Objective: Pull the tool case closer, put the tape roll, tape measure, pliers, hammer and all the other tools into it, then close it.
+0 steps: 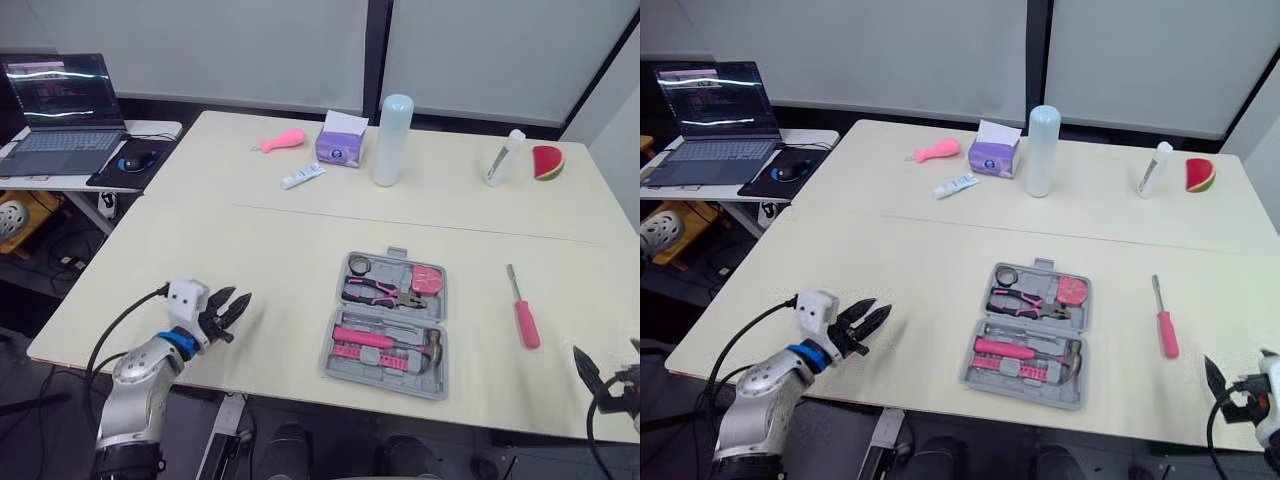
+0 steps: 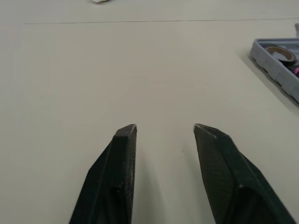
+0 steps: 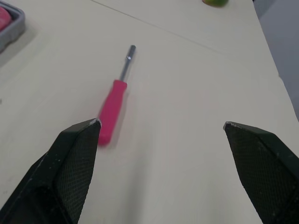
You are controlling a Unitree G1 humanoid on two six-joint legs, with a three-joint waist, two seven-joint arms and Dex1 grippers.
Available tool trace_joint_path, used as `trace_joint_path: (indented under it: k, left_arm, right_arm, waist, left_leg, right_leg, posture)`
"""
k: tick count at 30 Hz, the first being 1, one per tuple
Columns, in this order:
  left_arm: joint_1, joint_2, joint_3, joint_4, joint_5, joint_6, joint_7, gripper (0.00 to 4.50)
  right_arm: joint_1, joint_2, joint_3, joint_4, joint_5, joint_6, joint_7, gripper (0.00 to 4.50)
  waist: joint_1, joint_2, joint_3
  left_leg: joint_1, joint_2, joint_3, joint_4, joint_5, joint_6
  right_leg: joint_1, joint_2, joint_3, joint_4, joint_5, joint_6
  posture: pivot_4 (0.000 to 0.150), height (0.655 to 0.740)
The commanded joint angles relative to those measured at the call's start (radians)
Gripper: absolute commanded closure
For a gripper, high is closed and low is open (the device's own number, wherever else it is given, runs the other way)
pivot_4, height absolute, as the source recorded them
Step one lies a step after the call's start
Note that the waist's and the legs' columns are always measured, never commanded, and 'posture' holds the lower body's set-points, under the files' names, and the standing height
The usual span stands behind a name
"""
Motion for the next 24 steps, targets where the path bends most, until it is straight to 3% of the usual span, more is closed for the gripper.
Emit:
trace_joint_path:
  k: [1, 6, 10, 16, 21, 24]
  left_arm:
    - [0.048, -0.013, 0.026, -0.085, -0.032, -0.009, 0.039, 1.48]
    - [0.120, -0.022, 0.031, -0.112, -0.045, -0.008, 0.067, 0.01]
    - [0.149, -0.006, 0.017, -0.122, -0.034, -0.039, 0.050, 0.01]
    - [0.101, 0.092, -0.071, -0.155, -0.028, -0.116, -0.121, 0.01]
    - [-0.062, 0.191, -0.173, -0.182, -0.076, -0.098, -0.325, 0.01]
    - [-0.135, 0.212, -0.219, -0.200, -0.113, -0.050, -0.391, 0.01]
  right_arm:
    - [0.041, 0.012, -0.021, 0.032, -0.005, -0.077, 0.021, 0.00]
    - [0.044, -0.006, -0.016, 0.084, 0.005, -0.108, 0.039, 0.00]
    - [0.016, -0.046, 0.000, 0.082, 0.012, -0.086, 0.058, 0.00]
    - [-0.084, -0.170, 0.048, 0.019, 0.040, 0.050, 0.089, 0.00]
    - [-0.252, -0.321, 0.186, -0.023, 0.021, 0.273, 0.081, 0.00]
    - [-0.347, -0.345, 0.245, -0.021, 0.016, 0.380, 0.043, 0.00]
  waist:
    - [-0.004, 0.001, -0.001]
    - [-0.021, 0.003, -0.002]
    - [-0.027, 0.002, -0.002]
    - [-0.026, 0.003, -0.002]
    - [-0.024, 0.002, -0.002]
    - [-0.023, 0.002, -0.002]
  left_leg:
    - [0.002, 0.000, 0.001, 0.000, 0.000, 0.000]
    - [0.008, 0.000, 0.006, -0.004, 0.000, 0.000]
    - [0.012, 0.000, 0.010, -0.007, 0.000, 0.000]
    - [0.013, 0.000, 0.012, -0.008, 0.000, 0.000]
    - [0.012, 0.000, 0.012, -0.008, 0.000, 0.000]
    - [0.012, 0.000, 0.012, -0.007, 0.000, -0.001]
  right_leg:
    - [0.001, 0.000, 0.001, 0.000, 0.000, 0.000]
    - [0.002, 0.001, 0.009, 0.000, 0.000, 0.000]
    - [0.004, 0.001, 0.014, 0.000, 0.000, 0.000]
    - [0.003, 0.002, 0.016, 0.000, 0.000, 0.000]
    - [0.003, 0.002, 0.016, 0.000, 0.000, 0.000]
    - [0.003, 0.002, 0.016, 0.000, 0.000, 0.000]
  posture:
    - [0.150, 0.7161]
    - [0.150, 0.7161]
    - [0.150, 0.7161]
    - [0.150, 0.7161]
    - [0.150, 0.7161]
    - [0.150, 0.7161]
